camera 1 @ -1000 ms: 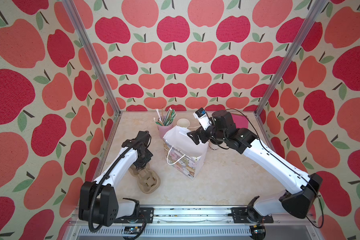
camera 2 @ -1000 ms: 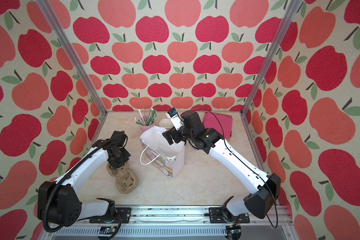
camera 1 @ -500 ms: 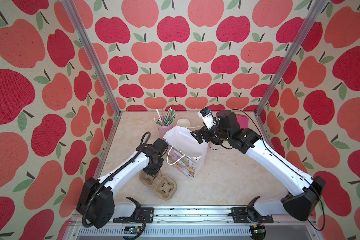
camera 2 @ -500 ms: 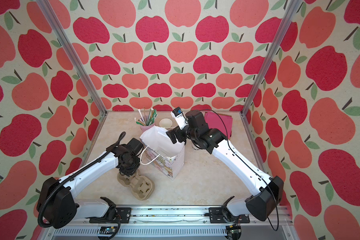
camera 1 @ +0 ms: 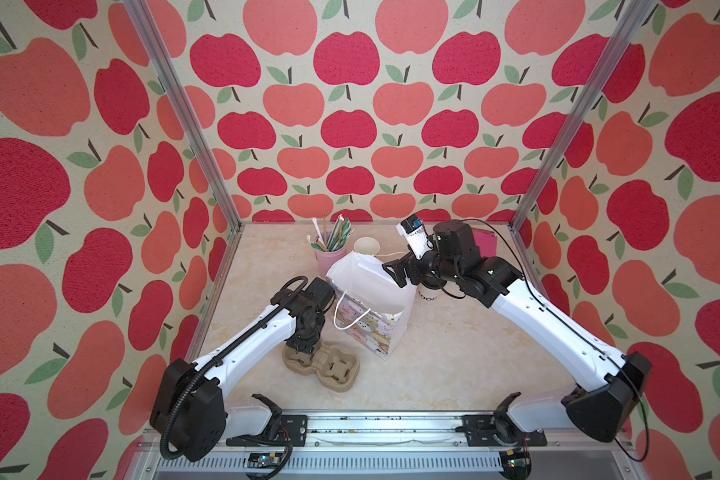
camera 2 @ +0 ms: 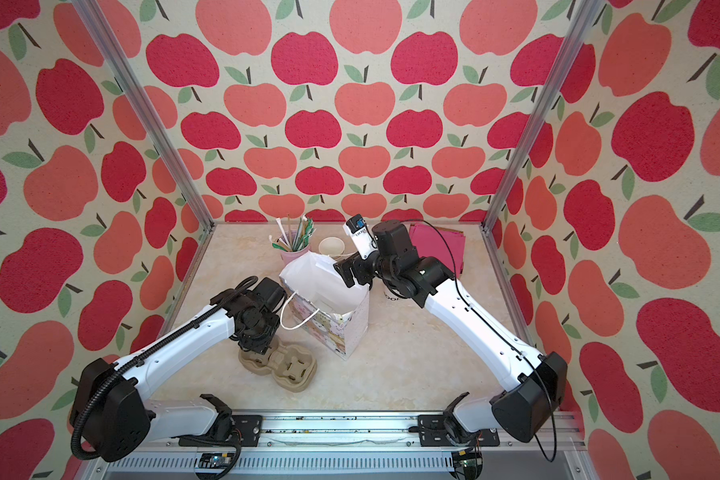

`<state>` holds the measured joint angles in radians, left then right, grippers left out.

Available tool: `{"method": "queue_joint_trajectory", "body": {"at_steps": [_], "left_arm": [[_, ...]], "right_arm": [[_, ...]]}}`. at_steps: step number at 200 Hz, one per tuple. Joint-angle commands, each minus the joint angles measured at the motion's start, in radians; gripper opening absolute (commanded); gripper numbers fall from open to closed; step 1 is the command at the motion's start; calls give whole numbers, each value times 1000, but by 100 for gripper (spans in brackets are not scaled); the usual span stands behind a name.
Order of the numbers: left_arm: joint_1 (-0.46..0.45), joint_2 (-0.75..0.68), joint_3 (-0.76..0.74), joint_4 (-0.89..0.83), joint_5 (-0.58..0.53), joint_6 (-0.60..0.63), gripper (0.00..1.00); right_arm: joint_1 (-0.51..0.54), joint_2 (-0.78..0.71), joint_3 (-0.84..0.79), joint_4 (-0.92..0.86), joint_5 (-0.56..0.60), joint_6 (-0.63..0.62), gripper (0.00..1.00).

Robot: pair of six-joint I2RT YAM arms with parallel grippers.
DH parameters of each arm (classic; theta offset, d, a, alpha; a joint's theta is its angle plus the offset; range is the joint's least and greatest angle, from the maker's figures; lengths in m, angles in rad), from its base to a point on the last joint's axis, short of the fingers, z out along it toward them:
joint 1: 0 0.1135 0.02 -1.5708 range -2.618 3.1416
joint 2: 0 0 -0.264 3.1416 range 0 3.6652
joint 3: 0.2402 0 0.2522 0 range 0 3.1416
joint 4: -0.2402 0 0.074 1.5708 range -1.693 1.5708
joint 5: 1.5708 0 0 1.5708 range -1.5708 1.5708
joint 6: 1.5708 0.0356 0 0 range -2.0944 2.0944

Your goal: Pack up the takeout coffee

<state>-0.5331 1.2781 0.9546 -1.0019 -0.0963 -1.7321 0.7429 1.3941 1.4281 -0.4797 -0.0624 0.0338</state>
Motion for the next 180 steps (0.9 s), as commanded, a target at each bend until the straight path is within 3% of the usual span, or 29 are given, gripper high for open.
{"method": "queue_joint_trajectory", "body": {"at_steps": [1, 22, 49, 78, 100, 144, 180], "left_arm": [[37, -52, 25, -12, -56, 55, 62], [78, -105, 42, 23, -113, 203, 66], [137, -142, 117, 16, -168, 481, 70], [180, -167, 184, -30, -225, 883, 72], [203, -222, 137, 8, -106, 1152, 73], [305, -238, 21, 52, 187, 1252, 75], [308, -159, -25, 56, 244, 1260, 79]], "right_arm": [[-7, -23, -11, 1, -13, -6, 99], [-8, -29, -10, -5, -12, -17, 99], [-8, -40, -16, -18, -14, -40, 99], [-8, -66, -30, -44, -10, -80, 99], [-8, -95, -45, -63, 1, -113, 99], [-8, -136, -69, -99, 33, -156, 99], [-8, -149, -64, -126, 44, -168, 99]]}}
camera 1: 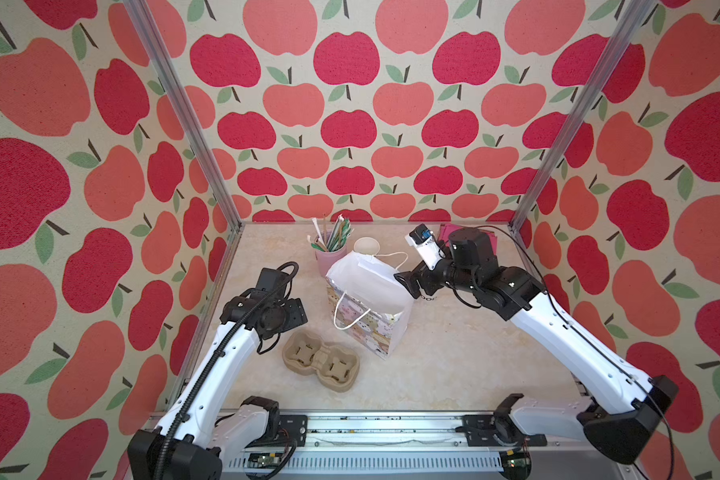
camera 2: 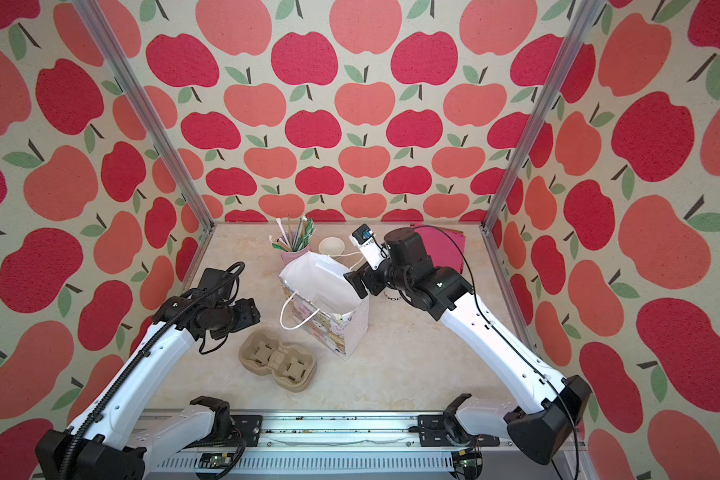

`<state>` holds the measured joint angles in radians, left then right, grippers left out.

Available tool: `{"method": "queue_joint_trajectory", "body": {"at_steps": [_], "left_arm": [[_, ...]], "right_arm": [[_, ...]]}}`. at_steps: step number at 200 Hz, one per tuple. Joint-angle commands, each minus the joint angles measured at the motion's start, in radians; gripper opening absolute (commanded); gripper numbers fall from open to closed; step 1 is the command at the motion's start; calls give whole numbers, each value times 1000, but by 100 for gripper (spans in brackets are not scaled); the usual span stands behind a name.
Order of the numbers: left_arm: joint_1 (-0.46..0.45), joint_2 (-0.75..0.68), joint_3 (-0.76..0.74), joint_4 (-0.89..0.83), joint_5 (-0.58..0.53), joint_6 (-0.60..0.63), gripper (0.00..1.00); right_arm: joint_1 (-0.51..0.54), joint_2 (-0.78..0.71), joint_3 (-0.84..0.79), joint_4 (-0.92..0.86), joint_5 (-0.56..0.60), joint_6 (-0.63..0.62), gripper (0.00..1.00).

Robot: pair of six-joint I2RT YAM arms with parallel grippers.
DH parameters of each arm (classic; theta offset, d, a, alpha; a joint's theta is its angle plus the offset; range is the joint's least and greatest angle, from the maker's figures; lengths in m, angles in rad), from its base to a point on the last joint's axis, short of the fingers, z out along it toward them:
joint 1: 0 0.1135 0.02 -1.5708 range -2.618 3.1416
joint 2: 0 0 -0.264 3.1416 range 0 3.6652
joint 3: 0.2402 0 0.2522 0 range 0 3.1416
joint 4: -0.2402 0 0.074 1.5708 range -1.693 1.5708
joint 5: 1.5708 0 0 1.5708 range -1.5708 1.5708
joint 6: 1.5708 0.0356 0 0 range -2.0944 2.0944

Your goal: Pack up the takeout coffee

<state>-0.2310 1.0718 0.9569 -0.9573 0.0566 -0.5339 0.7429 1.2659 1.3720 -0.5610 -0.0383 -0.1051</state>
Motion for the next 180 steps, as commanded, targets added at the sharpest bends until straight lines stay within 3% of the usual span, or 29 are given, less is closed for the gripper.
{"method": "queue_joint_trajectory", "body": {"at_steps": [1, 55, 134, 180], "left_arm": [[6, 49, -28, 11, 92, 62, 79], [5, 80, -78, 11, 35, 31, 77], [4, 91, -119, -35, -39, -22, 55], [4, 128, -111, -50, -94, -18, 52]], "right_arm": [[-8, -21, -8, -46, 21, -29, 99], [-8, -42, -20, -47, 31, -22, 99], [-8, -51, -24, -51, 33, -16, 99], [-8, -54, -25, -55, 29, -7, 99]]}}
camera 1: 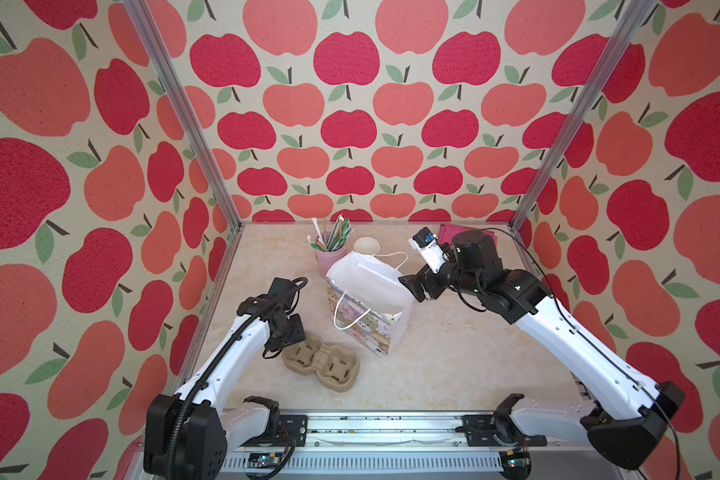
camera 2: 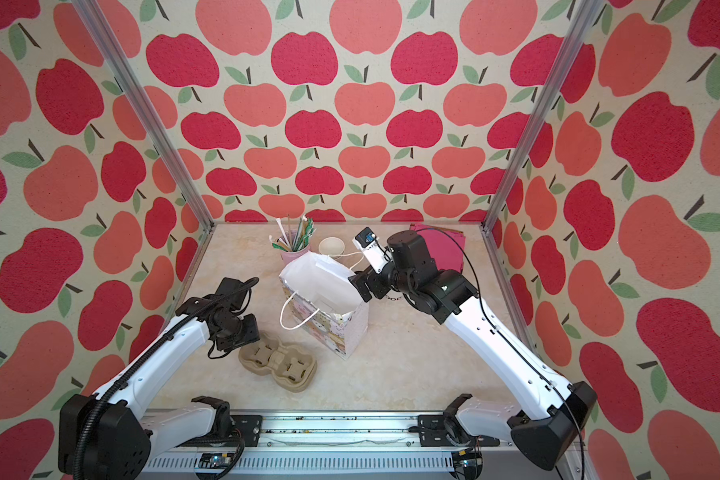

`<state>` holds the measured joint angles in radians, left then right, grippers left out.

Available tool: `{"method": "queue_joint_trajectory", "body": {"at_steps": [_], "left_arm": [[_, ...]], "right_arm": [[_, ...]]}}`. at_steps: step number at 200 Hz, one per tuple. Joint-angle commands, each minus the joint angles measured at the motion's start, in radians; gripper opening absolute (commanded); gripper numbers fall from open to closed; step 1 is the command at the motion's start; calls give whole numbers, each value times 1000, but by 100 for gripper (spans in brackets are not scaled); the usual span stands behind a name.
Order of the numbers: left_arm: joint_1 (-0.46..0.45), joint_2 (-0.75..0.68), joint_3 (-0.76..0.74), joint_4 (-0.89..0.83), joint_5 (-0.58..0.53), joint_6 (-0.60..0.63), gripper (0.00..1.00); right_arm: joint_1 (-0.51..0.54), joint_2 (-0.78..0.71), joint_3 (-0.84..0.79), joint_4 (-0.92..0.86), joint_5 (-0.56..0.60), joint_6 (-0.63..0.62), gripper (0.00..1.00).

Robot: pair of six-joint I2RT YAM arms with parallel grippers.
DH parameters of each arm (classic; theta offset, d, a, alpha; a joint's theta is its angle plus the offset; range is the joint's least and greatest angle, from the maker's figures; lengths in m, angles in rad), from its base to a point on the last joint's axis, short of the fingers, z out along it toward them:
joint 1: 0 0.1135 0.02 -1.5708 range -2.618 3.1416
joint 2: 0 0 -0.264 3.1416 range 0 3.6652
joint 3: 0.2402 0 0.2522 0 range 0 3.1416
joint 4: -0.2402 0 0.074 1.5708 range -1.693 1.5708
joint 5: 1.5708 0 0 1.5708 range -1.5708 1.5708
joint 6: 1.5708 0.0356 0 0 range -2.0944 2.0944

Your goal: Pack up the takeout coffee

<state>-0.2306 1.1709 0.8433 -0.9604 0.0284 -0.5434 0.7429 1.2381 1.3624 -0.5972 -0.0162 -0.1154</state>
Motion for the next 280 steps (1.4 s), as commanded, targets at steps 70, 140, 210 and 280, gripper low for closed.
{"method": "queue_joint_trajectory", "body": {"at_steps": [70, 140, 210, 280], "left_arm": [[-15, 103, -7, -21, -51, -1, 39], [-187, 99, -15, 38, -47, 0, 15], [-311, 49, -83, 220, 78, -50, 6], [-543, 61, -99, 350, 21, -214, 3]], "right_arm": [[-8, -25, -19, -24, 16, -2, 99], [-8, -17, -20, -46, 42, -17, 99], [-8, 4, -29, -75, 66, 11, 99], [-23, -60, -22, -77, 130, 22, 99]]}}
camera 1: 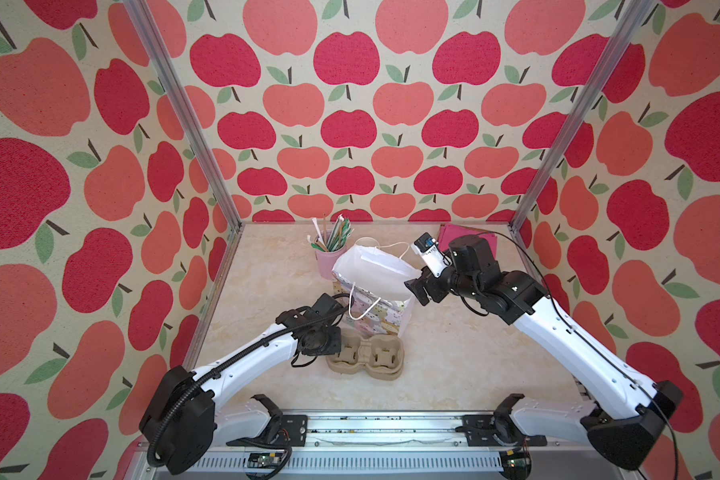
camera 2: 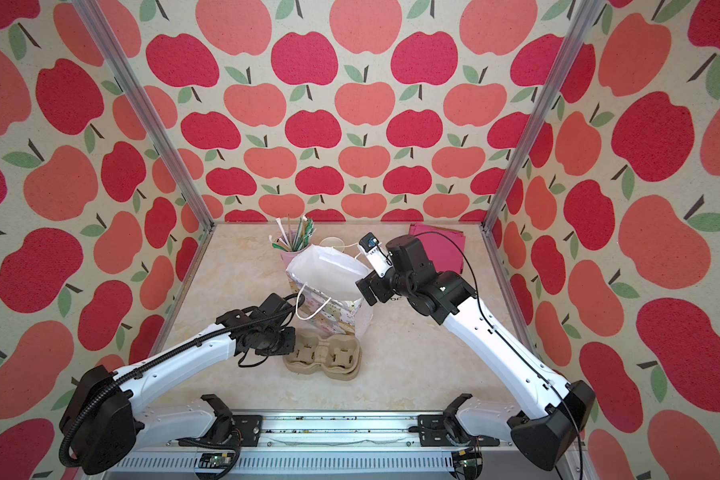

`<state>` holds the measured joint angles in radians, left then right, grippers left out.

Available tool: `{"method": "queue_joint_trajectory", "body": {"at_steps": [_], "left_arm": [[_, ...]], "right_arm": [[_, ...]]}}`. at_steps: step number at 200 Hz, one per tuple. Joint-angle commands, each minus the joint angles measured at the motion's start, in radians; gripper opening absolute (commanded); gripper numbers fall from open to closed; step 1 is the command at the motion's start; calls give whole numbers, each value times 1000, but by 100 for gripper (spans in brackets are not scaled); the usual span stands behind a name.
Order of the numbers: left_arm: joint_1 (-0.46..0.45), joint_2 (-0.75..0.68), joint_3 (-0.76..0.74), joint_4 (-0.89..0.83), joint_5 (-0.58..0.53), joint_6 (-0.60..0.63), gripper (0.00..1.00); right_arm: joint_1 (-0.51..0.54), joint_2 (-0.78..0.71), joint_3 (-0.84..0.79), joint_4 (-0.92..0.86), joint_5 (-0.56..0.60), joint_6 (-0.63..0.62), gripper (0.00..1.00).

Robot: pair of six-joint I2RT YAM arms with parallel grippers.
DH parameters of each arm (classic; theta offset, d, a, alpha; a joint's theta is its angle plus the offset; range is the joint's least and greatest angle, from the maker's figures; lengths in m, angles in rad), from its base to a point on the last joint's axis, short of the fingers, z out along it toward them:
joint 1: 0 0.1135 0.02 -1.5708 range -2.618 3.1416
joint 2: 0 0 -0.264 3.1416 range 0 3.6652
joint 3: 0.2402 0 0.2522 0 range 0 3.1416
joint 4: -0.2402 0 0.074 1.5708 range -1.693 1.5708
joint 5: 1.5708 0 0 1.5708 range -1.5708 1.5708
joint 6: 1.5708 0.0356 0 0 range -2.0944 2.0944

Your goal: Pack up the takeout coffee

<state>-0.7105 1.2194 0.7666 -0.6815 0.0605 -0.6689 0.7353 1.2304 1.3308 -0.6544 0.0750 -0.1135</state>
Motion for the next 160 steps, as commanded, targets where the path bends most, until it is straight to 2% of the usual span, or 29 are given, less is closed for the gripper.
{"method": "queue_joint_trajectory", "body": {"at_steps": [1, 85, 116, 160], "left_arm": [[-64, 12, -23, 73, -12, -91, 3], [-329, 116, 27, 170, -184, -246, 4], [-360, 202, 76, 184, -199, -306, 3], [-392, 334, 244, 116, -216, -291, 6]], "right_arm": [[-16, -53, 10, -19, 39, 20, 99], [-77, -171, -33, -11, 88, 58, 99], [-82, -209, -58, -10, 92, 63, 99], [-83, -242, -75, -22, 104, 64, 99]]}}
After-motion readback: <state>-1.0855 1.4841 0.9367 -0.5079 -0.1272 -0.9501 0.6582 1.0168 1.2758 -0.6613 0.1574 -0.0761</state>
